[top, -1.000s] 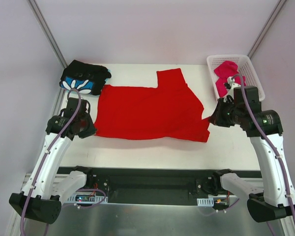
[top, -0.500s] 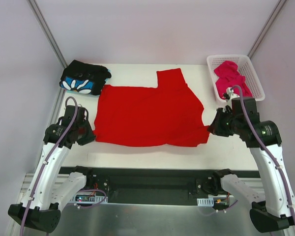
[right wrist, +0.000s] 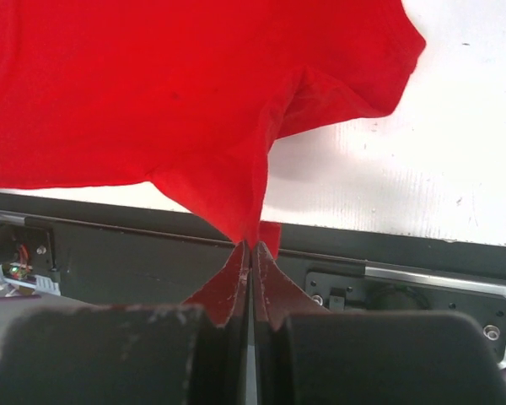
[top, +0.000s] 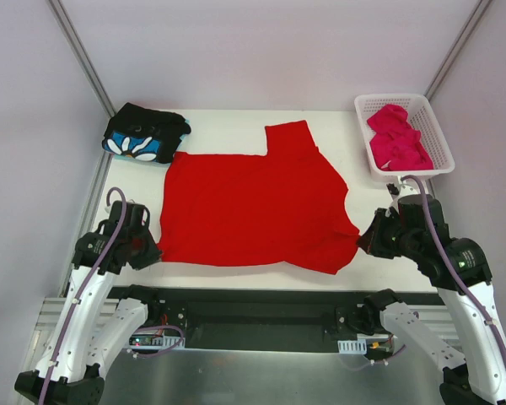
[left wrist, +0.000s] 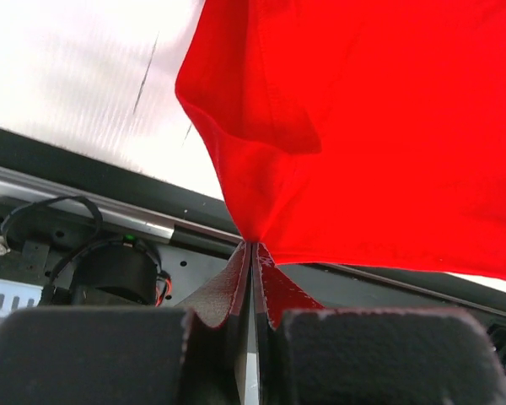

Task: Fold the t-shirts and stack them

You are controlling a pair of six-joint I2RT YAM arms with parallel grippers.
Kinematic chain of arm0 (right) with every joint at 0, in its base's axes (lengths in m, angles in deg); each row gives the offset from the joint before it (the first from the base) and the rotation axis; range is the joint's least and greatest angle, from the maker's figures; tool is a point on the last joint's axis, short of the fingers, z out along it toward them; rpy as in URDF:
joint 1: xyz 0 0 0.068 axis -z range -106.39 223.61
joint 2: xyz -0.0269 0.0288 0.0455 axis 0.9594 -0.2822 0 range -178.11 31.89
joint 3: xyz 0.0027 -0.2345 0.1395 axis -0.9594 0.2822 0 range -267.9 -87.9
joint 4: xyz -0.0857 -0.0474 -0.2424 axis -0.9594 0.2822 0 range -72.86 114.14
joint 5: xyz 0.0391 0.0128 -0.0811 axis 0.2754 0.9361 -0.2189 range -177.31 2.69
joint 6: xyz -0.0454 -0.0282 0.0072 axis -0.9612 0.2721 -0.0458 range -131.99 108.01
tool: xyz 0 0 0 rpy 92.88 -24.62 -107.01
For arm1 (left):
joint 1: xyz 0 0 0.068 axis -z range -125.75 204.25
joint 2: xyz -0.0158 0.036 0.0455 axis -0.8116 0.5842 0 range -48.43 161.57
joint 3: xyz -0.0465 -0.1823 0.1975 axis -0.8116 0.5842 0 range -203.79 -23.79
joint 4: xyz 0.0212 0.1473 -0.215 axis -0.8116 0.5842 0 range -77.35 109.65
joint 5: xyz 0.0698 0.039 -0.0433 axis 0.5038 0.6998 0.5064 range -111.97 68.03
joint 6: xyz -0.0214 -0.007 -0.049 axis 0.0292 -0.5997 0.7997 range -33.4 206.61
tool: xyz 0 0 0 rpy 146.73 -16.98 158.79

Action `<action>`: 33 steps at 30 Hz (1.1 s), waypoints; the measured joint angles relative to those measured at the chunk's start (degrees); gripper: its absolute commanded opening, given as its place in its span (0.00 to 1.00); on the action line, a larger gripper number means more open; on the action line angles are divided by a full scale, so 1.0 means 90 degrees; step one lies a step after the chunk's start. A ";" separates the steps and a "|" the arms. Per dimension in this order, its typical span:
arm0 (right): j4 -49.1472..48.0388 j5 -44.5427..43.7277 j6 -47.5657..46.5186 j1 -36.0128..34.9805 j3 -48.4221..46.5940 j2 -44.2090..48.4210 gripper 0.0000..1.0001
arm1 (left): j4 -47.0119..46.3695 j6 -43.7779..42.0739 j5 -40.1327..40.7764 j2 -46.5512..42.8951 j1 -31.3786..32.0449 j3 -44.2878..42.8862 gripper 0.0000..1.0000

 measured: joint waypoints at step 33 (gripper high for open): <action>-0.1236 0.0049 -0.0826 0.0952 -0.1345 -0.3470 0.01 | -0.0454 0.0092 0.0265 0.2273 -0.0559 0.0223 0.00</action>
